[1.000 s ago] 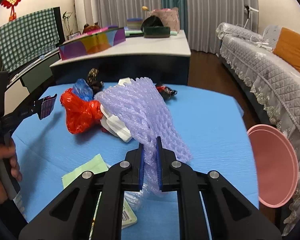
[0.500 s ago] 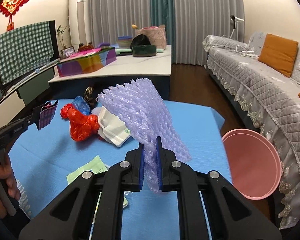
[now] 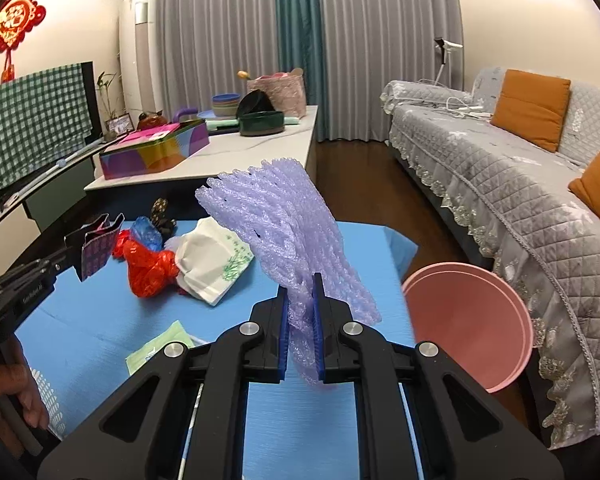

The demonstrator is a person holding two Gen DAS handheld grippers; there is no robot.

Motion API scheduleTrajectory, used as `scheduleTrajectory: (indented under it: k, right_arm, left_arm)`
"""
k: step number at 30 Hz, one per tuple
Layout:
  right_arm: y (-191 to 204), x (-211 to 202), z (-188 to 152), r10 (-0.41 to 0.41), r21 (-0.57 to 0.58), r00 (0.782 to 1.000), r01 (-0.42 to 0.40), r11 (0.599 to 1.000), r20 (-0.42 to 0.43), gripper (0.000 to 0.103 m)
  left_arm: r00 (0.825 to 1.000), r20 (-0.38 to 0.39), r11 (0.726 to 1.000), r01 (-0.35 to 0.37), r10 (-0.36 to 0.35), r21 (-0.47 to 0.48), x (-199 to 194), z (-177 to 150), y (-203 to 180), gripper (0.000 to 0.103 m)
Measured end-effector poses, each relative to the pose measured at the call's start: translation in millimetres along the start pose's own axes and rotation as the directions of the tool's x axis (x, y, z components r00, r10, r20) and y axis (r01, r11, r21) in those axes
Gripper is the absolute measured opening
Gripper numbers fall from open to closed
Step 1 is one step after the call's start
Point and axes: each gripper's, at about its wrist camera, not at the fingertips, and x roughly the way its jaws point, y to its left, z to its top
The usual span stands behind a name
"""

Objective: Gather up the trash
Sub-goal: 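Carry both items to the pink bin and open both grippers to drop them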

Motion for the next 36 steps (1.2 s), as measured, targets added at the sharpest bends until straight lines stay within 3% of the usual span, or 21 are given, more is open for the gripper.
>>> scheduleTrajectory:
  k: [9, 20, 28, 36]
  right_arm:
    - [-55.0, -17.8, 20.9, -0.060, 0.064, 0.998, 0.061, 0.996, -0.020, 0.010]
    - [-143.5, -20.2, 57.9, -0.125, 0.021, 0.991, 0.126, 0.992, -0.039, 0.010]
    - [-196.0, 8.9, 46.7, -0.139, 0.091, 0.988, 0.144, 0.985, -0.062, 0.010]
    - [-228.5, 40.6, 29.8, -0.140, 0.145, 0.985, 0.154, 0.977, -0.102, 0.010]
  left_arm:
    - [0.992, -0.012, 0.991, 0.126, -0.126, 0.041, -0.7, 4.6, -54.3, 0.000]
    - [0.952, -0.039, 0.944, 0.308, -0.305, 0.116, 16.0, 14.6, -156.1, 0.000]
    - [0.919, -0.056, 0.903, 0.393, -0.390, 0.174, 42.6, 19.4, -229.8, 0.000]
    - [0.899, -0.118, 0.876, 0.438, -0.423, 0.202, 83.8, 7.3, -279.6, 0.000]
